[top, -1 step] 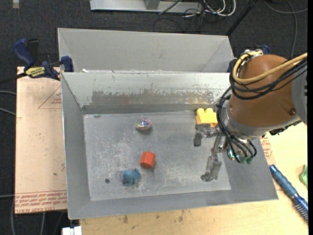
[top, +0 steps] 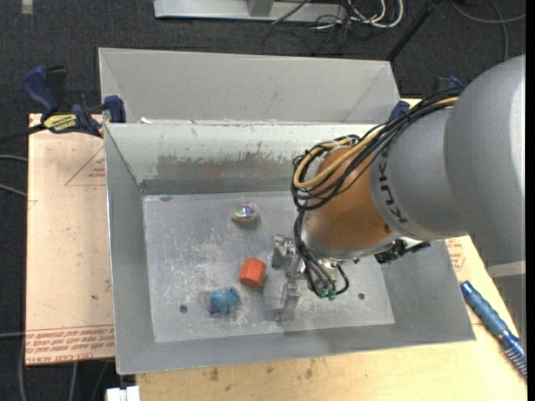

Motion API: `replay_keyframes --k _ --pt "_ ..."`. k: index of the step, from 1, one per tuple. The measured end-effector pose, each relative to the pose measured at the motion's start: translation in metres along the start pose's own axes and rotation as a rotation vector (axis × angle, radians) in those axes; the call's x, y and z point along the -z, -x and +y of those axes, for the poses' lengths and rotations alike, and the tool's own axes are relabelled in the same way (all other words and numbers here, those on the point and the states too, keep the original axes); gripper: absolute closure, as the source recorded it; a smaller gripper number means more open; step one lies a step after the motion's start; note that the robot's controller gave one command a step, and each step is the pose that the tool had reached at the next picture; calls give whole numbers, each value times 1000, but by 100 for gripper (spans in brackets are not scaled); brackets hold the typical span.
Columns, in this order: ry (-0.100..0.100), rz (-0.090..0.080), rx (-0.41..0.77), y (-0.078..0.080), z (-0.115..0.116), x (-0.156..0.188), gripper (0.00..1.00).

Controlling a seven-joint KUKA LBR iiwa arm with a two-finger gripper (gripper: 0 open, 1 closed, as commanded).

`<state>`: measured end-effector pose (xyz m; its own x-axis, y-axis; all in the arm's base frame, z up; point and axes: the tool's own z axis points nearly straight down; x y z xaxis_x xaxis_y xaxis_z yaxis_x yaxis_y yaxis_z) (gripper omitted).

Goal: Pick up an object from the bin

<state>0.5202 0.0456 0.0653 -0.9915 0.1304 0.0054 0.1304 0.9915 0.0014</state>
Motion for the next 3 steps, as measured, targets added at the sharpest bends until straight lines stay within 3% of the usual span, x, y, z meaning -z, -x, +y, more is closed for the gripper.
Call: replay_keyframes --k 1,2,3 --pt "-4 -4 -36 -26 -71 36 0" --pt "-5 -13 11 51 -168 41 0" --pt "-2 -18 133 143 -170 8 0"
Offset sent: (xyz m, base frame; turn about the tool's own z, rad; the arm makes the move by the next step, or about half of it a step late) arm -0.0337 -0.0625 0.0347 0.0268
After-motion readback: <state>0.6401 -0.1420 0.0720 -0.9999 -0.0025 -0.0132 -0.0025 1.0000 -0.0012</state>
